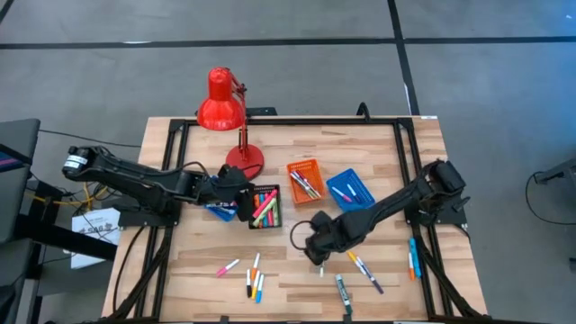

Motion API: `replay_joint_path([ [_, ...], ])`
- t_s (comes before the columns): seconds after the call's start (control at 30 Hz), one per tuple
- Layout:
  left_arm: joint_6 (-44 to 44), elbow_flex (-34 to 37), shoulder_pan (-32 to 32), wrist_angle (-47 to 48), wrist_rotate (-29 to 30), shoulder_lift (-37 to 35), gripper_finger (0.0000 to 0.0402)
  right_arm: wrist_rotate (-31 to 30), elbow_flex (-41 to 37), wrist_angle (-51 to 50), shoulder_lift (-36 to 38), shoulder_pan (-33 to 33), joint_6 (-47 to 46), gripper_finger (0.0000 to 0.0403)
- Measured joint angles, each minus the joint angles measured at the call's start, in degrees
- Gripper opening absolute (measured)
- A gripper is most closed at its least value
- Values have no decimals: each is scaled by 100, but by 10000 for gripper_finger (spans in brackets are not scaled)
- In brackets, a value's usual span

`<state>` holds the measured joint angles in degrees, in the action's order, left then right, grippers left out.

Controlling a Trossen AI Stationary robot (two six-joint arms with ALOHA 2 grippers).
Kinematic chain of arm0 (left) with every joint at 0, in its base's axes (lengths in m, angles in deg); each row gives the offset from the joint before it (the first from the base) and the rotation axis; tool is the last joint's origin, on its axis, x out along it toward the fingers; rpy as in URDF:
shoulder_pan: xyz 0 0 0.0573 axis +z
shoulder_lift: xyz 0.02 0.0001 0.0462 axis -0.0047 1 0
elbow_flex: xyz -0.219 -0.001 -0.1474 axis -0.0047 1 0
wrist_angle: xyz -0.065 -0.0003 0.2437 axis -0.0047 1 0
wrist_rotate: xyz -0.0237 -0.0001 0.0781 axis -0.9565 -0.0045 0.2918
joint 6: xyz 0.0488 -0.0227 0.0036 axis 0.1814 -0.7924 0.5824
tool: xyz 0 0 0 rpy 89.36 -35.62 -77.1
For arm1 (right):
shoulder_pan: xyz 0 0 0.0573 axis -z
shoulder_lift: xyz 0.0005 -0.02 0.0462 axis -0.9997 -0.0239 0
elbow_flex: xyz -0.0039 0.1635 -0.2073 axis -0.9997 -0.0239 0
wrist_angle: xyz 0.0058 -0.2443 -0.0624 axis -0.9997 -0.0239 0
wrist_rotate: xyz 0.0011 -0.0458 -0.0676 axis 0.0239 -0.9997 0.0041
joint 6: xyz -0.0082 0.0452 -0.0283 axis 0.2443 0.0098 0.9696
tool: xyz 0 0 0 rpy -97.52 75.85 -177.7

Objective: Pick & Place Markers
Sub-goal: Put the right small white and yellow highlighter pen into the right blue basket

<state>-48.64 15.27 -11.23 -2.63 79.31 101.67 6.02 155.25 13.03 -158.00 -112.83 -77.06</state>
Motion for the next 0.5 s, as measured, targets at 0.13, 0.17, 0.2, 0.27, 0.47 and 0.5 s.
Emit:
replay_joint_path([
  [0.13, 204, 61, 68, -35, 6, 16, 121, 117, -43, 42, -335, -149, -653, 144],
  [0.17, 276, 61, 92, -17, -1, -8, 121, 155, -26, 200, -407, -160, -728, 144],
  [0.2, 352, 61, 104, -71, 8, -24, 121, 231, -7, 303, -473, -160, -814, 144],
  [0.27, 426, 50, 140, -219, 4, -24, 121, 352, -17, 194, -574, -152, -908, 142],
  [0.47, 447, 62, 144, -245, -8, -82, 121, 506, -13, -237, -734, -110, -1094, 136],
  [0.5, 447, 61, 144, -267, -5, -83, 121, 529, -10, -323, -706, -102, -1072, 136],
])
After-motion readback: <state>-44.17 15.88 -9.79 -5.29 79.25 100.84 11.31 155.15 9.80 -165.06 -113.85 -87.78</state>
